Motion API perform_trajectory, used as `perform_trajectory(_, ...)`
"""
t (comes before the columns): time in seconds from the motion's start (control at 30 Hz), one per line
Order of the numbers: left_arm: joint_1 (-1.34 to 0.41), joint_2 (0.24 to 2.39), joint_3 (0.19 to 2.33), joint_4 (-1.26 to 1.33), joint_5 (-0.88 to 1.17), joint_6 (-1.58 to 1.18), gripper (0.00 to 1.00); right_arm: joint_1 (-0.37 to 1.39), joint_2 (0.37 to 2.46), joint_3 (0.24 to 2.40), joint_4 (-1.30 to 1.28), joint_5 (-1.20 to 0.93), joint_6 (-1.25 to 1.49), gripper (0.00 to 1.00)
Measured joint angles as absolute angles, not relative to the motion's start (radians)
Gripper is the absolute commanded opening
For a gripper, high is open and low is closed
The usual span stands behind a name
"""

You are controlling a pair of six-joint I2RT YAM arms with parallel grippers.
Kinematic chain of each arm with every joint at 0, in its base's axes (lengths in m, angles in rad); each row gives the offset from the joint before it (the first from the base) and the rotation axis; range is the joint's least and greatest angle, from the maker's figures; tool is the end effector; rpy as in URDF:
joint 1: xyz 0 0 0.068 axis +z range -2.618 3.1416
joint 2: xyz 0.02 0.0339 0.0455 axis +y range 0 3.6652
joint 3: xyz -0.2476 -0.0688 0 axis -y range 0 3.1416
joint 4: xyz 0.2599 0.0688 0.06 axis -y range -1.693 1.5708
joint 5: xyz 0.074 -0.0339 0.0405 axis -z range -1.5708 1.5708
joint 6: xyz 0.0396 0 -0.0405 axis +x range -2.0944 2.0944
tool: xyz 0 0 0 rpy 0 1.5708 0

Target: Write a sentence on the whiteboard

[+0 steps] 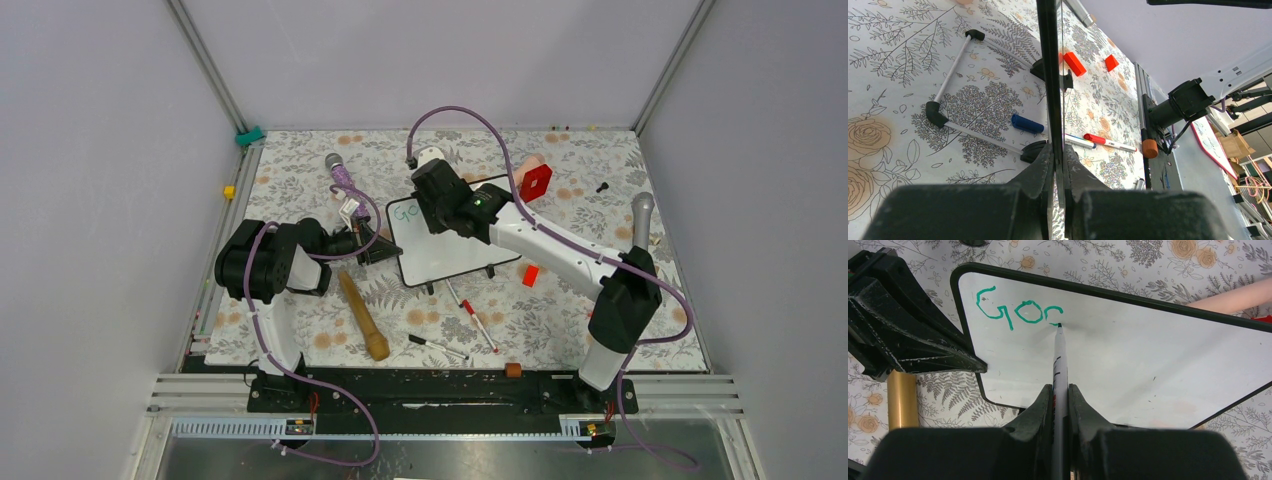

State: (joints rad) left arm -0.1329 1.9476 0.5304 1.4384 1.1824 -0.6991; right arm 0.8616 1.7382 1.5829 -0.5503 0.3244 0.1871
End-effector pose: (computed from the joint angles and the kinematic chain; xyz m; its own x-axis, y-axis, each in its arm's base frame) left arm 0.2916 -0.0760 0.0980 -0.6064 -0.1648 -0.7779 0.7539 0.1917 -0.6284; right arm 0.2780 0.3046 0.3044 -0.5194 -0.3345 -0.7864 -0.4729 0.8789 -0.0615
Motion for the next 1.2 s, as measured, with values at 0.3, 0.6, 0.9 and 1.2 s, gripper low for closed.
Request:
perform_trajectory(0.3, -0.133, 1.948, 0.530, 1.438, 1.182, -0.699, 0.00, 0.861, 1.750, 1.604, -0.566, 0.325, 0.187, 0.00)
perform_trajectory(0.6, -0.133, 1.948, 0.530, 1.438, 1.182, -0.699, 0.00, 0.861, 1.755, 1.619, -0.570, 0.326, 0.187, 0.00)
perform_trajectory(0.9, -0.133, 1.948, 0.530, 1.438, 1.182, -0.699, 0.00, 0.861, 1.756, 1.621, -0.570, 0.330, 0.187, 0.00)
perform_trajectory(1.2, -0.133, 1.948, 0.530, 1.438, 1.182, -0.699, 0.00, 0.861, 1.757, 1.624, -0.571, 0.332, 0.187, 0.00)
